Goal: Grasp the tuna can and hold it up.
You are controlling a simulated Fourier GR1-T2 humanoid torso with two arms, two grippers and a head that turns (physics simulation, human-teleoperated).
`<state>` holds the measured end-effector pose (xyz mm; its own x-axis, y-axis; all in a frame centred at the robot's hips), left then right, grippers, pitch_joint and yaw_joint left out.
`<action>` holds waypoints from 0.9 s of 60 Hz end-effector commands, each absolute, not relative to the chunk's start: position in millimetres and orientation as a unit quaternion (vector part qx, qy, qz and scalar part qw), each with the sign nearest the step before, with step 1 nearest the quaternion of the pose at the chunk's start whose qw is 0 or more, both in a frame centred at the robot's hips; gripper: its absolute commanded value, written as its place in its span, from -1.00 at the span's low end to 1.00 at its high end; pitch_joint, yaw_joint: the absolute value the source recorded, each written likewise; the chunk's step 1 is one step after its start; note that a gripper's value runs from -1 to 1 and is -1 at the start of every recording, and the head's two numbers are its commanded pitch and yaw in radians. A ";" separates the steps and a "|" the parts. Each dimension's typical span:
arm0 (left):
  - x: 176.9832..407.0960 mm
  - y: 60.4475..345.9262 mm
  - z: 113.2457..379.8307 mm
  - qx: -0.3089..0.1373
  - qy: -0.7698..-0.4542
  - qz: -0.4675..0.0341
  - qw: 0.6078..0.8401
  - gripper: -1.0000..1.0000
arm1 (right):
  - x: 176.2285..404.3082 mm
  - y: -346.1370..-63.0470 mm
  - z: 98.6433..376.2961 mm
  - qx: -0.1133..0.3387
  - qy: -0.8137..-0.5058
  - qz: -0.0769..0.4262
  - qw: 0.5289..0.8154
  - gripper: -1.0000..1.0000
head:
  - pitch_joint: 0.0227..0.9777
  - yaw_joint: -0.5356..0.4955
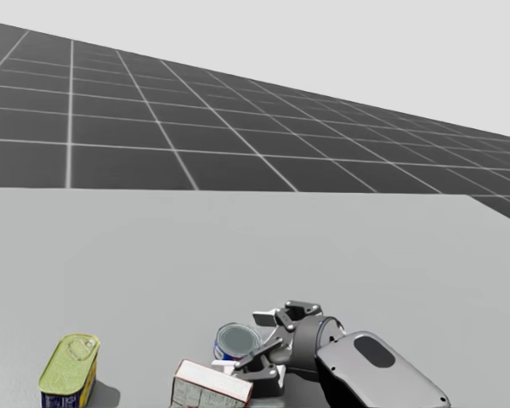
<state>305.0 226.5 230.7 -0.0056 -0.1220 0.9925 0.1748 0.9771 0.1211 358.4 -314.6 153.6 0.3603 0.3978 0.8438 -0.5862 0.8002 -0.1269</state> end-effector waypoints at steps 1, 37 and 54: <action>304.7 227.0 230.6 -0.019 -0.701 -0.105 0.705 -1.00 | 333.2 -316.2 113.9 0.147 -0.401 0.340 0.838 1.00 | -0.09 -0.81; 305.1 227.6 230.9 -0.020 -0.701 -0.104 0.705 -1.00 | 332.8 -319.3 167.2 0.147 -0.481 0.326 0.801 1.00 | -0.08 -0.84; 305.0 227.2 230.9 -0.020 -0.702 -0.105 0.705 -1.00 | 330.7 -323.7 213.9 0.128 -0.536 0.314 0.773 1.00 | -0.07 -0.86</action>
